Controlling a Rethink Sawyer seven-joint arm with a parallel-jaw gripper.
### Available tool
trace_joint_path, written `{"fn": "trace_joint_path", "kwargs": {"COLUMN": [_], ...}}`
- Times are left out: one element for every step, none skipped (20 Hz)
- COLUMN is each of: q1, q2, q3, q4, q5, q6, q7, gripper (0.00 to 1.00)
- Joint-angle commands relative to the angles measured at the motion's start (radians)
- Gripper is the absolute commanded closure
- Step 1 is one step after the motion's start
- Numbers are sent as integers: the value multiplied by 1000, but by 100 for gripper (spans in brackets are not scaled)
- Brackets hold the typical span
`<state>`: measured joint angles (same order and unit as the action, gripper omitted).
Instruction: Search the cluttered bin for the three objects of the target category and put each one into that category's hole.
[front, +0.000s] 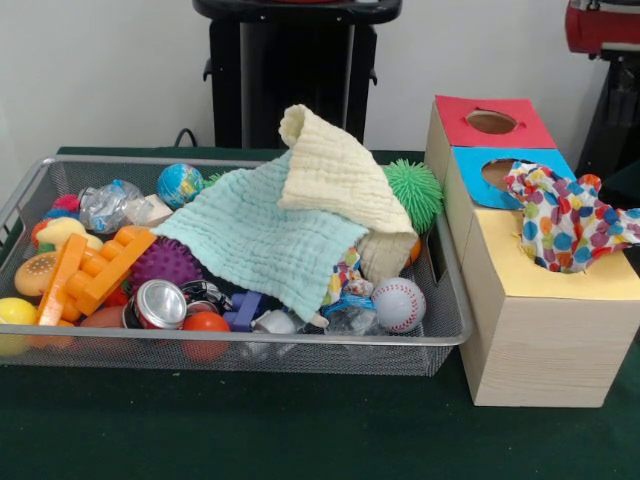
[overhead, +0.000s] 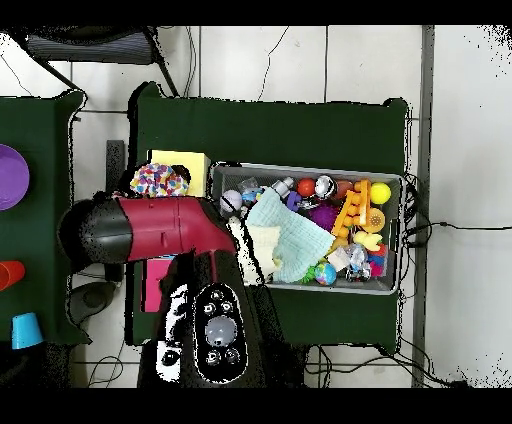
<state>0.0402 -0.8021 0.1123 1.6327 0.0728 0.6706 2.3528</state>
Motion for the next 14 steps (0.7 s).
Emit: {"fn": "trace_joint_path", "kwargs": {"q1": [37,49,57,58,54,51,48,49,59,61,52,52,56,59], "q2": [68,82,100,116,132,143,154,160,160,163,175,178,178,177], "q3": [-24,-45,-62,-73,-77,-81,-85,-91,-100,-105,-107,-110,-113,-116], "q4": [-68,-86,-105,-117,-130,-131,-133,-134,-124,-124,-143,-144,-145,-145], "q5": [-36,-54,-71,-83,-90,-95,-100,-105,-111,-115,-119,-120,-121,-123], "q6": [64,75,85,89,98,88,78,73,58,54,61,56,56,55], "q7": [114,117,113,106,92,83,76,73,80,79,70,70,72,74], "gripper": [100,100,100,100,100,100,100,100,100,100,100,100,100,100]}}
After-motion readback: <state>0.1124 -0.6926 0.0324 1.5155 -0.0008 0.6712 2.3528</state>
